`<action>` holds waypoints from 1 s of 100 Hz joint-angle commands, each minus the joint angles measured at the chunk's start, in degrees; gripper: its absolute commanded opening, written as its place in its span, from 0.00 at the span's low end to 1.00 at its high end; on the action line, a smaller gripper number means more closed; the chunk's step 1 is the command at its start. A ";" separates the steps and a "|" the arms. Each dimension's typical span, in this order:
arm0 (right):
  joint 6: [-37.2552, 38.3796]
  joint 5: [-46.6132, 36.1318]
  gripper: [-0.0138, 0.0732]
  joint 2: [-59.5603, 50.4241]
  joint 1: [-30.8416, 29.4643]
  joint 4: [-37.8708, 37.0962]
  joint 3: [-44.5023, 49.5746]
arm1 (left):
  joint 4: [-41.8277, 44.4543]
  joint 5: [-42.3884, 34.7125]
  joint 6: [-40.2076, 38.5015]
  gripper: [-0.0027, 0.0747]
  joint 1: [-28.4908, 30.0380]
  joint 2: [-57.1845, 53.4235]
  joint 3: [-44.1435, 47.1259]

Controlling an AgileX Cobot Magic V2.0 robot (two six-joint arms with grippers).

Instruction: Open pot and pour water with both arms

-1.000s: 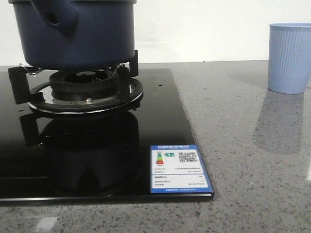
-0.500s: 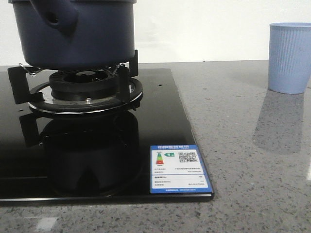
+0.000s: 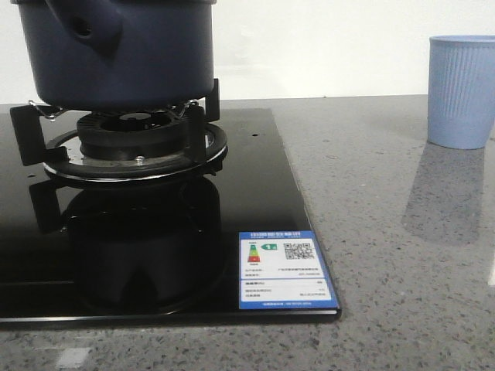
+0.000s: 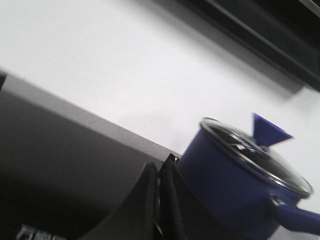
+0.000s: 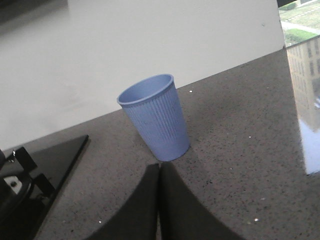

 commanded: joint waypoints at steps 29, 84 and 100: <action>-13.12 8.81 0.09 26.88 9.60 -3.02 -22.92 | 1.41 11.38 17.76 0.01 -5.51 21.29 -24.01; -13.68 4.01 0.81 31.97 13.23 -3.62 -26.11 | -0.35 3.84 20.59 0.73 -17.30 34.15 -30.11; -13.68 4.46 0.82 31.97 13.23 -3.62 -26.11 | -0.35 0.92 21.23 0.66 -20.74 40.92 -31.63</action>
